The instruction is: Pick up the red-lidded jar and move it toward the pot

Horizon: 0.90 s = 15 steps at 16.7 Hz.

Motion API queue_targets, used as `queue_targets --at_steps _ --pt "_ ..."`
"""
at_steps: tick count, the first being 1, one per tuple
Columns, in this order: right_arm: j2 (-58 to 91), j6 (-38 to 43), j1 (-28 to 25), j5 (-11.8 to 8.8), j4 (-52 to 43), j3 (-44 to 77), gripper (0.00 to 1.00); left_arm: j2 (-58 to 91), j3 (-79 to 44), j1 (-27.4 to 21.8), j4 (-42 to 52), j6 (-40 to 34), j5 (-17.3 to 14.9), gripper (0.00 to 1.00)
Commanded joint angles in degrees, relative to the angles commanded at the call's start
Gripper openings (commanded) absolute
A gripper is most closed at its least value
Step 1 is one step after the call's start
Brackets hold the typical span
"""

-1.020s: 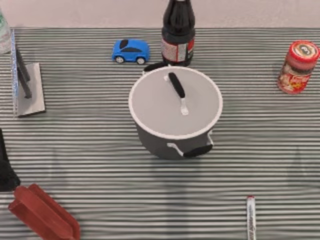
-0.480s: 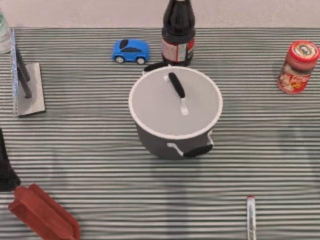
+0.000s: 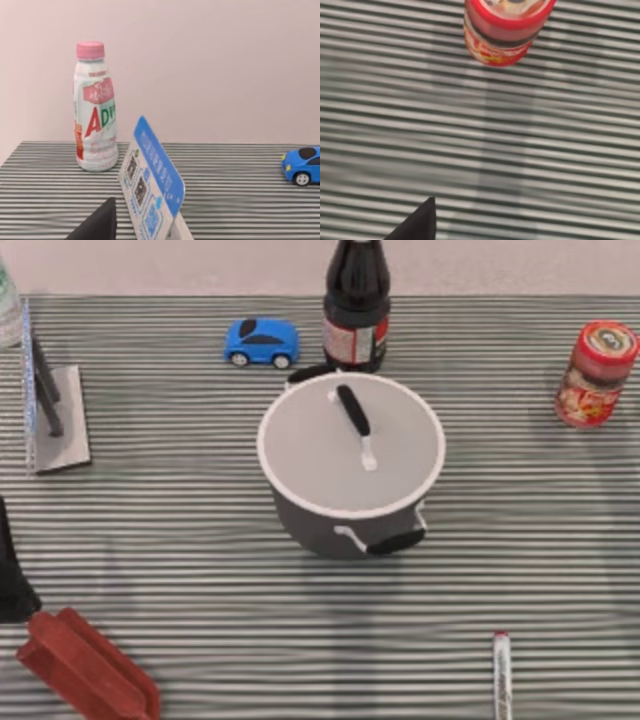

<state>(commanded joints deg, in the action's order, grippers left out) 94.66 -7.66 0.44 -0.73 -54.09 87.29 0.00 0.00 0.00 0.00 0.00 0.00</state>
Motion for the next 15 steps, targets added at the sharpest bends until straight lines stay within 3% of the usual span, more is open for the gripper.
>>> queue_targets --at_steps 9,15 --pt "44.03 -5.08 -0.76 -1.2 -20.41 47.42 1.0 0.0 0.0 0.0 0.0 0.0 0.0 1.0" --pt "56.02 -6.81 -1.28 -1.8 -24.43 62.22 1.0 0.0 0.0 0.0 0.0 0.0 0.0 1.0"
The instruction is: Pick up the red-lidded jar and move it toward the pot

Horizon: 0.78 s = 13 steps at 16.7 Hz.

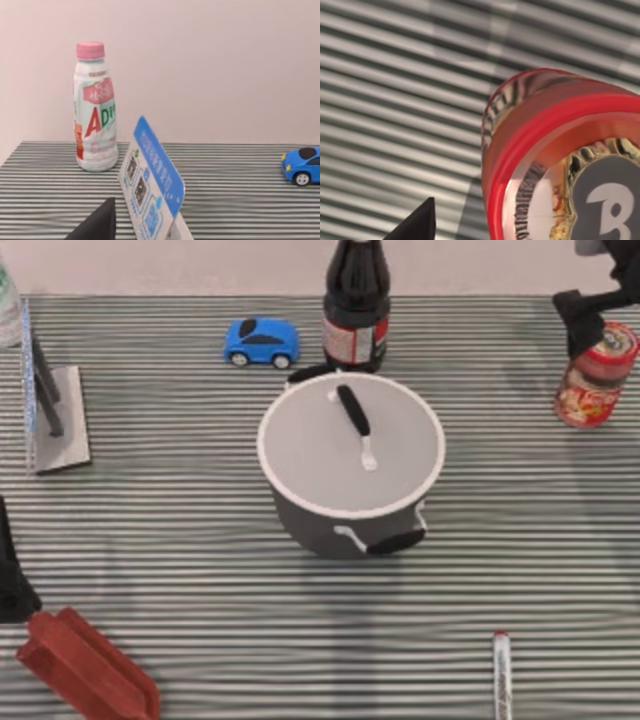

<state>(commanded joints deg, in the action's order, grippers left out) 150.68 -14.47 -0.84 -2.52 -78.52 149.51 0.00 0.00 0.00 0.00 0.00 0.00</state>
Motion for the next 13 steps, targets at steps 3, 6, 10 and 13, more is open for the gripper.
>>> queue_targets --at_steps 3,6,10,13 --pt "0.36 -0.06 -0.03 -0.03 -0.09 0.45 1.0 0.0 0.0 0.0 0.0 0.0 0.0 1.0" --pt "0.34 -0.01 0.33 0.02 -0.01 0.29 1.0 0.0 0.0 0.0 0.0 0.0 0.0 1.0" --pt "0.76 -0.05 -0.07 -0.02 3.62 -2.86 1.0 0.0 0.0 0.0 0.0 0.0 0.0 1.0" --pt "1.49 0.19 -0.28 0.03 8.33 -6.78 1.0 0.0 0.0 0.0 0.0 0.0 0.0 1.0"
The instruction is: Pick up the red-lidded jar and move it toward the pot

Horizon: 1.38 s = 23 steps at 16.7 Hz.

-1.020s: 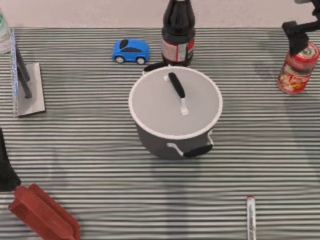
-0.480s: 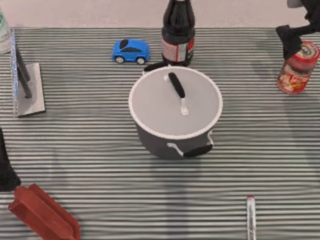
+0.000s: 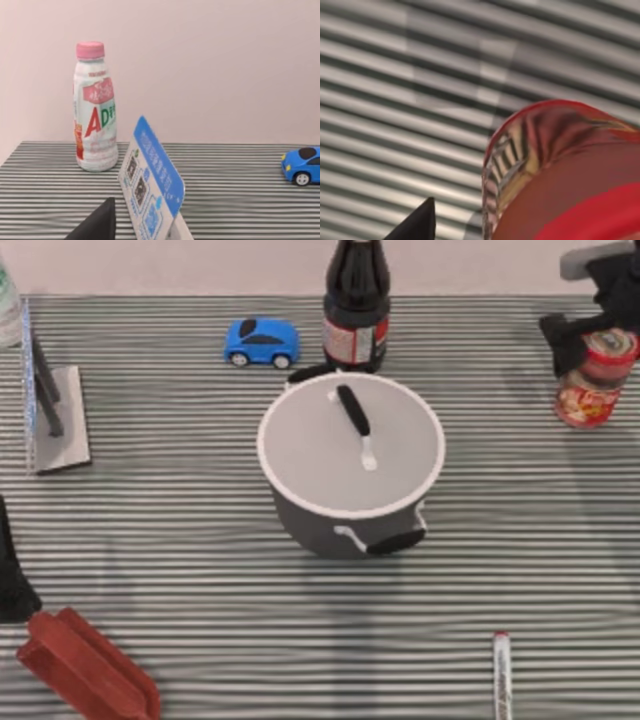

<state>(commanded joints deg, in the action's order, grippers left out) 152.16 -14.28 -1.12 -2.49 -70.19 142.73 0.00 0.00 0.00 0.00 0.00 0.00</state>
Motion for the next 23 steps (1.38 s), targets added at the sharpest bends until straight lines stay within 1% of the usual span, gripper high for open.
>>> queue_targets --at_steps 5,18,19,23 --pt "0.28 0.08 -0.07 0.02 1.52 -1.28 1.0 0.0 0.0 0.0 0.0 0.0 0.0 1.0" --pt "0.28 0.08 -0.07 0.02 1.52 -1.28 0.02 0.0 0.0 0.0 0.0 0.0 0.0 1.0" --pt "0.28 0.08 -0.07 0.02 1.52 -1.28 0.0 0.0 0.0 0.0 0.0 0.0 0.0 1.0" --pt "0.28 0.08 -0.07 0.02 1.52 -1.28 0.0 0.0 0.0 0.0 0.0 0.0 0.0 1.0"
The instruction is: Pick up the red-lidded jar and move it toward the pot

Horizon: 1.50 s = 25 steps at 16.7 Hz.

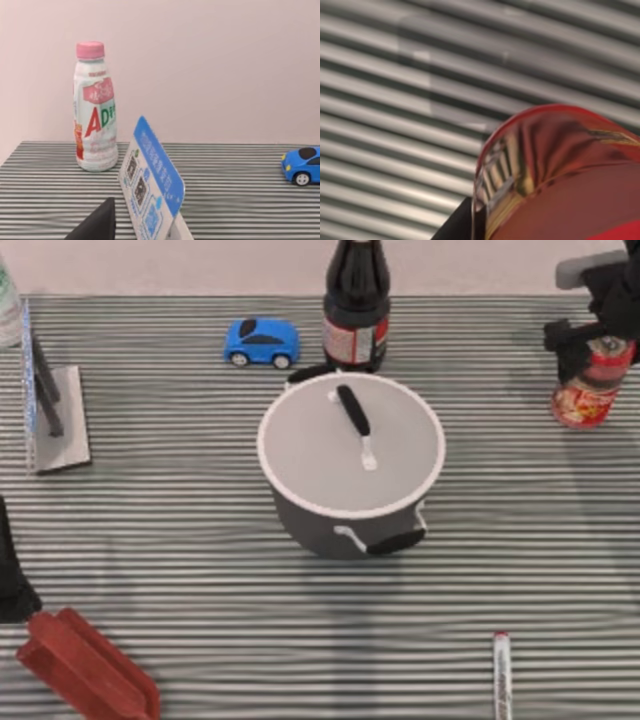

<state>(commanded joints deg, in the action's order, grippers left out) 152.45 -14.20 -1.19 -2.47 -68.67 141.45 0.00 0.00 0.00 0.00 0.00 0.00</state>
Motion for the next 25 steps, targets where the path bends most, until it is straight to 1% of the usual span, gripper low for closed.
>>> queue_targets --at_steps 5,7,10,14,17,25 --pt "-0.2 0.07 0.2 -0.02 -0.01 -0.11 0.0 0.0 0.0 0.0 0.0 0.0 0.0 1.0" --pt "-2.24 0.0 0.0 -0.05 0.13 -2.15 0.0 0.0 0.0 0.0 0.0 0.0 0.0 1.0" --pt "-9.64 0.18 -0.19 -0.11 0.5 -9.69 0.0 0.0 0.0 0.0 0.0 0.0 0.0 1.0" --pt "-23.68 0.4 -0.59 -0.23 0.98 -24.66 0.0 0.0 0.0 0.0 0.0 0.0 0.0 1.0" --pt "-30.47 0.44 -0.89 -0.3 1.15 -31.54 0.0 0.0 0.0 0.0 0.0 0.0 0.0 1.0" --pt "-31.92 1.38 -1.2 -0.15 1.58 -33.4 0.0 0.0 0.0 0.0 0.0 0.0 0.0 1.0"
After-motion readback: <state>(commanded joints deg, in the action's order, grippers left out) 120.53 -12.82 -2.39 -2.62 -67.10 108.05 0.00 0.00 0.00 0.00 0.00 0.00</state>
